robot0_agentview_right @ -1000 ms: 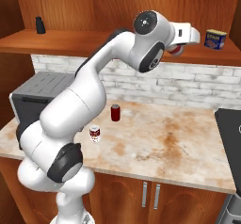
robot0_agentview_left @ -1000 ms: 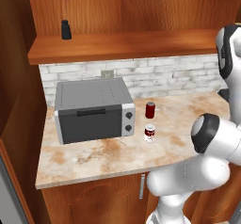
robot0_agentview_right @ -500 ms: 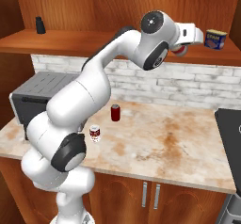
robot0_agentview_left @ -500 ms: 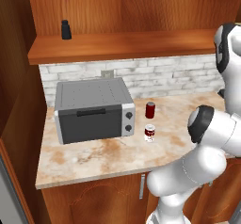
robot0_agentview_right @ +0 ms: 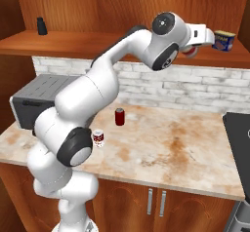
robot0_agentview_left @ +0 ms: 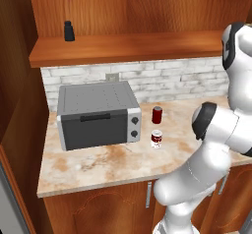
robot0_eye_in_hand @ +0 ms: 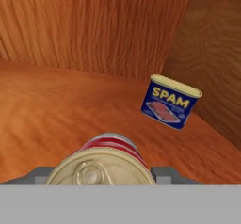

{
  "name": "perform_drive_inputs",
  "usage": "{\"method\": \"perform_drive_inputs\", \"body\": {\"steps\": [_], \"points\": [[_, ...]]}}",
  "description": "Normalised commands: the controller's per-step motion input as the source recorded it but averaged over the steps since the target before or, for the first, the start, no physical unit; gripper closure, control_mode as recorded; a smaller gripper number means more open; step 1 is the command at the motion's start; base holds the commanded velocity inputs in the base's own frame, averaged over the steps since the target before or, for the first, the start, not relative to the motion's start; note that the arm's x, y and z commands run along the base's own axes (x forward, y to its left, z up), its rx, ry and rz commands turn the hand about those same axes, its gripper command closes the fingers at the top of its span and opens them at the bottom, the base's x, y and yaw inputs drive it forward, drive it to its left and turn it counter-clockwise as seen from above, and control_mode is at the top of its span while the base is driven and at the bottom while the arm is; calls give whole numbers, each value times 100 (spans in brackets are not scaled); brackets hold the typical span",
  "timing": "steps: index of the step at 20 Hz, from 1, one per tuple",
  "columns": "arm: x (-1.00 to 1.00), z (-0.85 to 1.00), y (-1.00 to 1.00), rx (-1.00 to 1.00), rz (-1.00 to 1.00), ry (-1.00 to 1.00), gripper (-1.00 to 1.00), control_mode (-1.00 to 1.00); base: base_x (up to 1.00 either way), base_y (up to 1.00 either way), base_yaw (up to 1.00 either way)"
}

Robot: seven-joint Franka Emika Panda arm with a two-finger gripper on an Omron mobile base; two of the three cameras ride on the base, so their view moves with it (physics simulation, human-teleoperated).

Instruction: Pick the cans from the counter and place them in their designated side in the cabinet.

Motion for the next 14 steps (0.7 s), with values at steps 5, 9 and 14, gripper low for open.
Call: {"method": "perform_drive_inputs", "body": {"steps": [5,9,14], "points": [[23,0,-5,0,0,0,100,-100,0,0,0],[21,0,-7,1,0,2,100,-100,0,0,0],[22,0,-6,1,0,3,100,-100,0,0,0]]}}
